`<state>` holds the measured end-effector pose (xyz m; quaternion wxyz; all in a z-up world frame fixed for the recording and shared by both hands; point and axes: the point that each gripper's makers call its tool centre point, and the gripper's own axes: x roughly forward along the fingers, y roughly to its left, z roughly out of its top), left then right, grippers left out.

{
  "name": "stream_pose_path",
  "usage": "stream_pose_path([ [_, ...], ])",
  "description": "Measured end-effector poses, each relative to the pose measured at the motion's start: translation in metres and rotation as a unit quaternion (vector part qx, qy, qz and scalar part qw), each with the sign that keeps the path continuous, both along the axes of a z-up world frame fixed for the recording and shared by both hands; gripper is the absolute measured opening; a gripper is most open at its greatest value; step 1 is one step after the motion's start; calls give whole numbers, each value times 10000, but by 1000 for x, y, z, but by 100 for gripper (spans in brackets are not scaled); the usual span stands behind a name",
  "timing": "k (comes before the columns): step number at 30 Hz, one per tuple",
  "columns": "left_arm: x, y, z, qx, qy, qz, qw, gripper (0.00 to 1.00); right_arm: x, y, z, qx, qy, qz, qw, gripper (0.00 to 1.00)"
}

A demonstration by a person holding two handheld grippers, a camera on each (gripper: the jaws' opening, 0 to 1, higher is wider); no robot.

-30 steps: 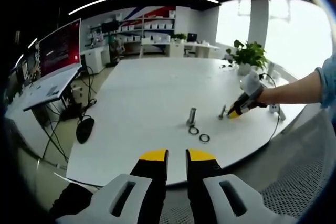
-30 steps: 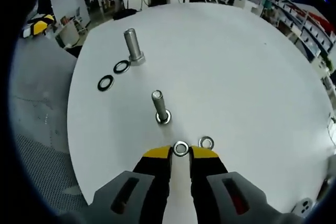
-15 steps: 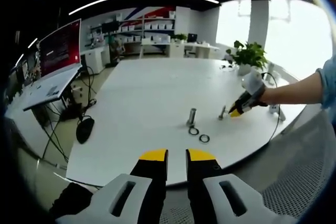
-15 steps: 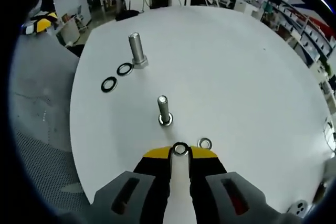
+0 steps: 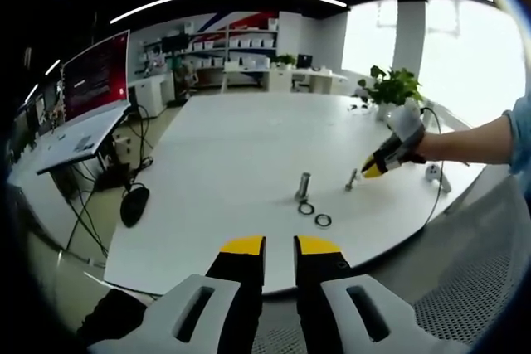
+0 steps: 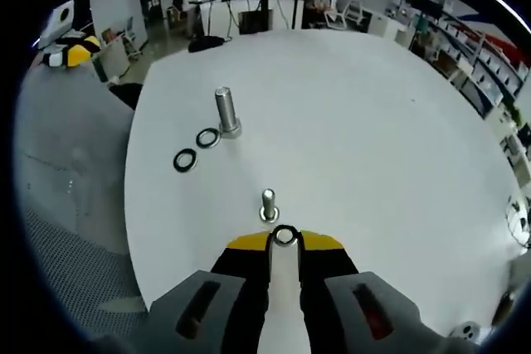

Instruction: Place the washer onto the threaded stud by aligning its center hole with the stud, sliding it down to the base, and recovering from edge contact or off-axis alignment until the washer reaches the visible bottom stop.

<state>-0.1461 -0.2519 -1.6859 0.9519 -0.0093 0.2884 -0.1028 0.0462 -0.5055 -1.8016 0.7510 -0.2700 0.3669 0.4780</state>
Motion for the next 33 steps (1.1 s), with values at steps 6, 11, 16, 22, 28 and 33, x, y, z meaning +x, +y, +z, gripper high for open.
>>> stream_pose_path([
  [6,0,1,0,5,-11,12,10000,11,-1,13,17,338,62,-153,9993,14],
  [11,0,1,1,-4,-23,26,10000,11,-4,20,21,384,29,-45,9992,14],
  [16,0,1,1,-7,-25,21,10000,11,-2,23,19,314,18,14,9995,14],
  [22,0,1,1,-14,-33,12,10000,11,-2,29,15,192,16,126,9997,14],
  [28,1,1,1,-27,-42,12,10000,11,0,30,8,-37,-29,231,9997,14],
  [33,0,0,2,-31,-47,4,10000,11,0,31,7,-41,-23,240,9997,14],
])
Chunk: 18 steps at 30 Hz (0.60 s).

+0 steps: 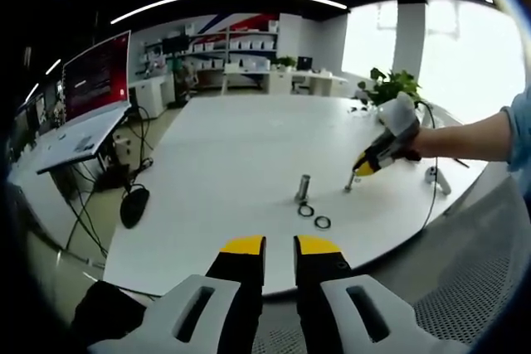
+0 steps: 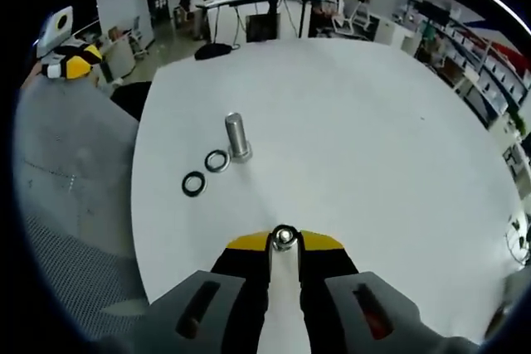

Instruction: Place the washer onto the threaded stud by aligning its center hole with the stud, sliding it down to the base, and recovering from edge contact or off-axis alignment until the washer reaches the visible bottom stop.

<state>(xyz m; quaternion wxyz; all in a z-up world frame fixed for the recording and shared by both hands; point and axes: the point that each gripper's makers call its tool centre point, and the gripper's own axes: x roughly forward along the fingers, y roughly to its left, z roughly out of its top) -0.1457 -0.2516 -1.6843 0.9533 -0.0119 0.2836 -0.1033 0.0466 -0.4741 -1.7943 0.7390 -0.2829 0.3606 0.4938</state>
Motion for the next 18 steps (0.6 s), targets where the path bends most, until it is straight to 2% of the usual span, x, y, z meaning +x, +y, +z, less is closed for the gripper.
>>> stream_pose_path([
  [9,0,0,0,2,7,-14,10000,11,-2,0,1,-81,-18,63,9999,14],
  [18,0,0,-1,6,11,-24,10000,11,0,3,3,-469,-199,476,9976,14],
])
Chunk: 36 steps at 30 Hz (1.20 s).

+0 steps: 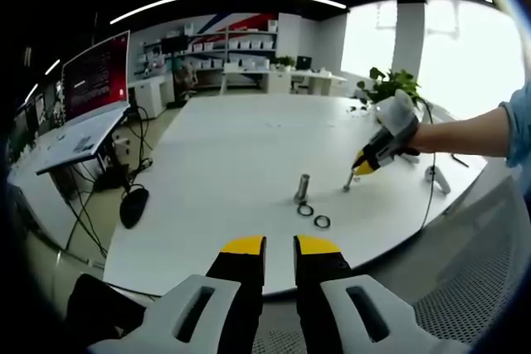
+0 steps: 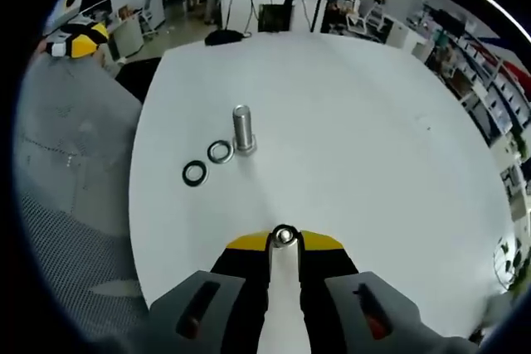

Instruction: Place the washer onto the threaded stud by aligning its center hole with the stud, sliding it down to the base, and recovering from edge contact or off-axis alignment until the washer reaches the visible bottom stop.

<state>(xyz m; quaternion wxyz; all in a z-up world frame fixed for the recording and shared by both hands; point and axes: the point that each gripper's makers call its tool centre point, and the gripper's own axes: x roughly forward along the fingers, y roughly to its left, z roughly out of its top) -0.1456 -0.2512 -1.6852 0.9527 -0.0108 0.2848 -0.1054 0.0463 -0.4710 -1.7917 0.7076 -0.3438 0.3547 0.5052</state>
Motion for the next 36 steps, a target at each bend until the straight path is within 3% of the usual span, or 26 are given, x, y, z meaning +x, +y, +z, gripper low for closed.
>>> stream_pose_path([
  [16,0,-1,1,-4,-10,-9,10000,11,-4,-2,-10,-479,57,361,9982,14],
  [36,0,-1,1,-17,-28,9,10000,11,-19,-13,-46,-781,371,370,9956,13],
])
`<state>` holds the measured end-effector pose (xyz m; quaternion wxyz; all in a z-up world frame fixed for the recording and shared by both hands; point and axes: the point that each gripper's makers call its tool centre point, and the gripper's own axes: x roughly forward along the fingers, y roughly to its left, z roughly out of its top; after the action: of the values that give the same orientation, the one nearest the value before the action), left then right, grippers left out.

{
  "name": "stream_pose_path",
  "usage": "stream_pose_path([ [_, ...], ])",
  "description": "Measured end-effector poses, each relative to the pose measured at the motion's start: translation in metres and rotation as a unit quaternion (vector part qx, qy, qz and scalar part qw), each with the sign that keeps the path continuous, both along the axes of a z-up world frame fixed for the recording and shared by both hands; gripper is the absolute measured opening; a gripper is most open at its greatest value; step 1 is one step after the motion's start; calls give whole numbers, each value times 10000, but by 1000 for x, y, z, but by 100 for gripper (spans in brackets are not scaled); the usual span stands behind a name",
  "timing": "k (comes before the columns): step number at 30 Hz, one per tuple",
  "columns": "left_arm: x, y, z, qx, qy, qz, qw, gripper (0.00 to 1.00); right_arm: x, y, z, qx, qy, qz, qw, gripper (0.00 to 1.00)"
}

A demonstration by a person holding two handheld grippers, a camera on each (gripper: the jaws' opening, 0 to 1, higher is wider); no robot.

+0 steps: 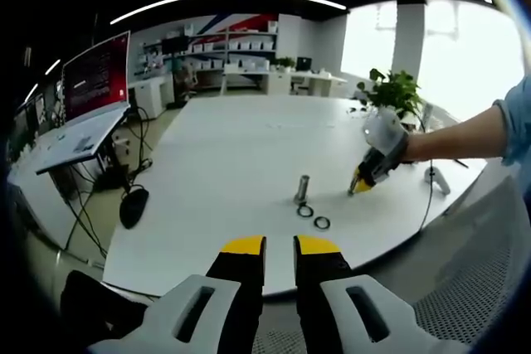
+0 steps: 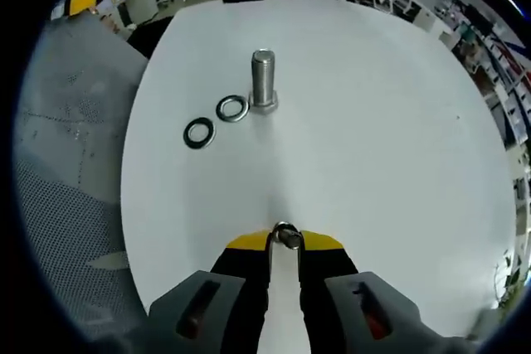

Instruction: Place the washer onto the threaded stud by aligning its center hole with the stud, sliding it down to the base, and recovering from edge contact or off-axis alignment until the washer reaches the visible bottom stop.

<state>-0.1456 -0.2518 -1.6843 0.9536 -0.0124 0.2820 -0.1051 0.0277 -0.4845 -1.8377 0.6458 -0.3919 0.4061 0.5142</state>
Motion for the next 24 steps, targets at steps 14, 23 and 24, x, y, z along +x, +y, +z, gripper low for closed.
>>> stream_pose_path([
  [14,0,0,0,-4,-4,-3,10000,11,-6,-4,-8,65,77,-149,9998,30],
  [23,0,0,0,-2,-5,-1,10000,11,4,-31,-2,475,153,-762,9958,28],
  [24,0,0,0,-1,-5,-1,10000,11,5,-34,-3,464,162,-799,9956,28],
])
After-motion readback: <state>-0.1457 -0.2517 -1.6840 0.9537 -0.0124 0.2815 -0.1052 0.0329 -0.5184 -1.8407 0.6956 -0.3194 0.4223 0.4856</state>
